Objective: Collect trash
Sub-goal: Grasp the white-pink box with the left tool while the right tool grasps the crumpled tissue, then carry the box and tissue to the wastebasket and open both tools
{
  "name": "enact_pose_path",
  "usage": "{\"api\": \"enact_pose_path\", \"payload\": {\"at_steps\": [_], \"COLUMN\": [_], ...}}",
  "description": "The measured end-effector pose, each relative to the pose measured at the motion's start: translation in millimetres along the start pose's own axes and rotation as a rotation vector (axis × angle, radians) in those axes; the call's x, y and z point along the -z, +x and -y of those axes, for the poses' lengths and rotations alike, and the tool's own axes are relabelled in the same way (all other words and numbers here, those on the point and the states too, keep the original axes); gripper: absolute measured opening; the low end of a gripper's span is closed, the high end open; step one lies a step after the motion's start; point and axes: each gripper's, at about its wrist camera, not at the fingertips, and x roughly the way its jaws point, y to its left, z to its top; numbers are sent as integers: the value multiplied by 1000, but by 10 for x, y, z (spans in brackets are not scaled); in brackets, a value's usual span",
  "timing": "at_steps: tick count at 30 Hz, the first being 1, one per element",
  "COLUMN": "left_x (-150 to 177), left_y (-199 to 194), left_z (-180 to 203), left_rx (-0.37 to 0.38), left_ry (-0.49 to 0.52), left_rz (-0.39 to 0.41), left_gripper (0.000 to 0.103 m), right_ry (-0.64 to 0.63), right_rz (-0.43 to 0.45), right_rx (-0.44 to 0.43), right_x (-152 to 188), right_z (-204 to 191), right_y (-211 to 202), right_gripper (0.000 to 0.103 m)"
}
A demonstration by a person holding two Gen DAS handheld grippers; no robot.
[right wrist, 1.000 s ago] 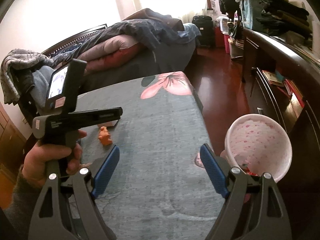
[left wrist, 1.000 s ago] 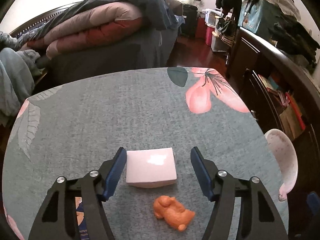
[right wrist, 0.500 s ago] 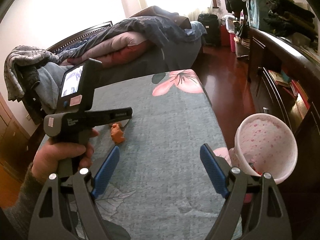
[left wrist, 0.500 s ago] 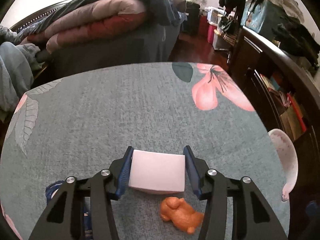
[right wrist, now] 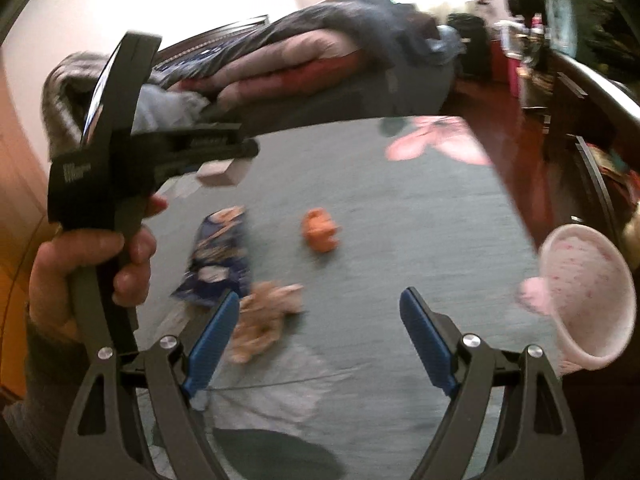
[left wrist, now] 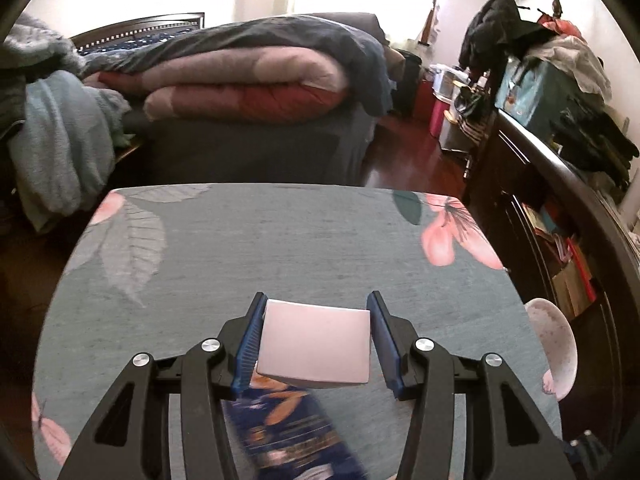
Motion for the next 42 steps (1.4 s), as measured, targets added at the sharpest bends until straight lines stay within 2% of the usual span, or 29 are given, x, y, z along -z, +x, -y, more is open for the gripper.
{"api": "enact_pose_path", "payload": {"at_steps": [4,5,6,8,11,12,13,15,31,42], "left_x": [54,71,86,109,135,142,152,161,213,199], "left_y": [-55,-59,-66,-73,-83,-85,-86,-89,-365,-584], "left_z": [-175,-202,-246,-313,-396,-421,-440,-467,-446,-295], "left_rx": [-7,-7,-6,-3,0,-3,-4,-3,-5,7], "left_ry": [-16,-19,-25,-33,-48,-53,-57,-63,-61,-38], "left_rz": [0,-1,-2,-6,-10,-11,-11,-12,20,57], "left_gripper": [51,51,51,51,51,51,51,51,51,51], "right_ry": [-28,-27,-27,-27,-41,-50,-55,-59,-63,-37], "right_rz": [-37,-55,-75,-111,-110,-111,-116,-117,-53,5], "right_rx": [-29,-37,-42,-38,-8,1,0,-4,17,35], "right_x": [21,22,22,24,32,32,34,35,101,125], "right_z": [-190,-219,-234,-259,-284,-297,-310,-321,-309,-200], "right_y": [221,298,368,489,547,551,561,567,144,-157], "right_gripper": [83,77,68,60,47,35,30,27,25,25]}}
